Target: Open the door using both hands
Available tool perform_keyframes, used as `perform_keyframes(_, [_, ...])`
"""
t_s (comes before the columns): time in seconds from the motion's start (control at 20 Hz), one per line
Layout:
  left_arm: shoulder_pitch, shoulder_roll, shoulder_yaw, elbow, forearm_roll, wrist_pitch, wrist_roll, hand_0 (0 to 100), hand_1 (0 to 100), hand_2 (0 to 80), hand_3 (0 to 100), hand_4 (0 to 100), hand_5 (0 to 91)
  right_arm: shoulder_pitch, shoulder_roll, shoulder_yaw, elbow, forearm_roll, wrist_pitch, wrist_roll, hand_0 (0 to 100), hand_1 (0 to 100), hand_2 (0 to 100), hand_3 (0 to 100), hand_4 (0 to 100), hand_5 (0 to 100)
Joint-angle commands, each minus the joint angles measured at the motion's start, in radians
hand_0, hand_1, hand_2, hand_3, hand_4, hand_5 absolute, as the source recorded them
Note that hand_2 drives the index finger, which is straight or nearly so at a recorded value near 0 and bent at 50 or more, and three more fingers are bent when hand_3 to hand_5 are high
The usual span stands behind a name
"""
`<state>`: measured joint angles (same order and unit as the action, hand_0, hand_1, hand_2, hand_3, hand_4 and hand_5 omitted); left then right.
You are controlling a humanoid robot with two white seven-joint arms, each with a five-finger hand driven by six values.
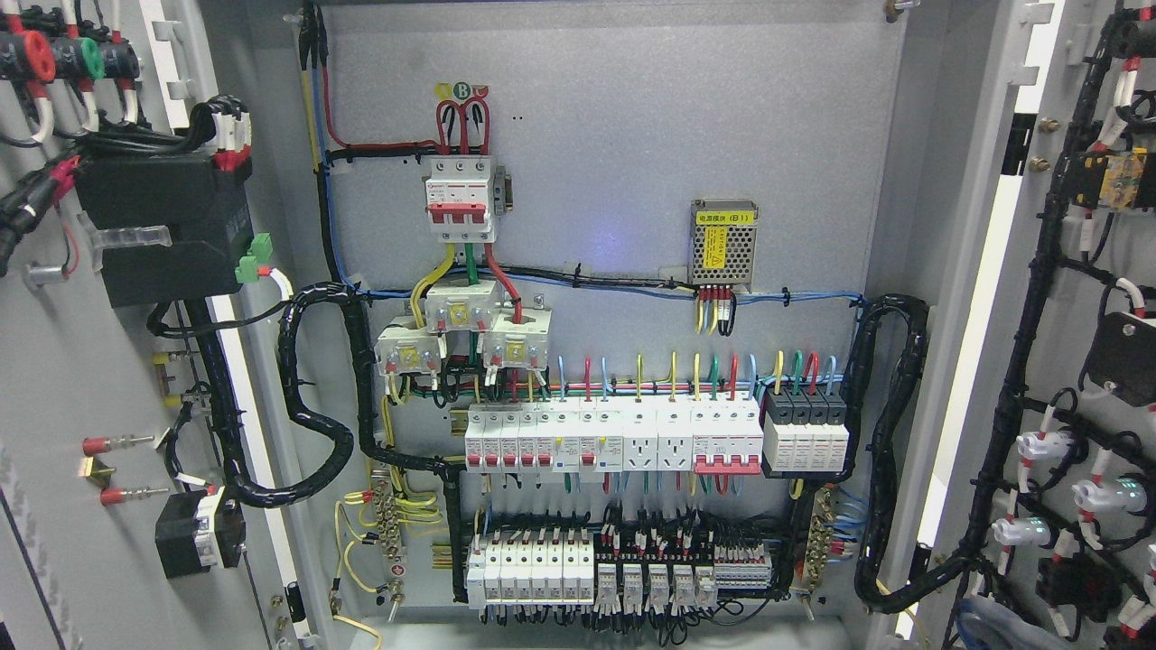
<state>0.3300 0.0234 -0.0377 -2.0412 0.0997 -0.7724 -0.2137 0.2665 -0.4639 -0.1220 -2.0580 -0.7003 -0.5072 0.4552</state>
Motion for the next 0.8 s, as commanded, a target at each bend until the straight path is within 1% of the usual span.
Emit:
perform_keyframes(0.0, [0.007,0.016,0.033,-0.005,0.005,-0.166,0.014,0,0,0.0,0,0,0.0,0.016,0.005,-0.024,0.002,-0.031,0.006,-0.02,38,0,0,0,0,0])
perform_keyframes(0.1, [0.026,0.02,0.065,-0.005,0.008,-0.194,0.023,0,0,0.0,0,0,0.0,0.017,0.004,-0.025,0.002,-0.031,0.006,-0.02,38,0,0,0,0,0])
perform_keyframes(0.25, [0.037,0.029,0.105,-0.005,0.023,-0.196,0.025,0,0,0.0,0,0,0.0,0.029,0.008,-0.027,0.004,-0.033,0.006,-0.021,38,0,0,0,0,0])
perform_keyframes(0.35, [0.05,0.035,0.12,-0.004,0.044,-0.196,0.025,0,0,0.0,0,0,0.0,0.043,0.013,-0.041,0.004,-0.033,0.006,-0.021,38,0,0,0,0,0])
perform_keyframes(0.5, [0.05,0.039,0.145,-0.004,0.052,-0.2,0.025,0,0,0.0,0,0,0.0,0.057,0.016,-0.056,0.004,-0.033,0.004,-0.023,38,0,0,0,0,0])
perform_keyframes(0.75, [0.063,0.081,0.191,-0.004,0.113,-0.208,0.025,0,0,0.0,0,0,0.0,0.082,0.019,-0.084,0.006,-0.033,0.003,-0.023,38,0,0,0,0,0])
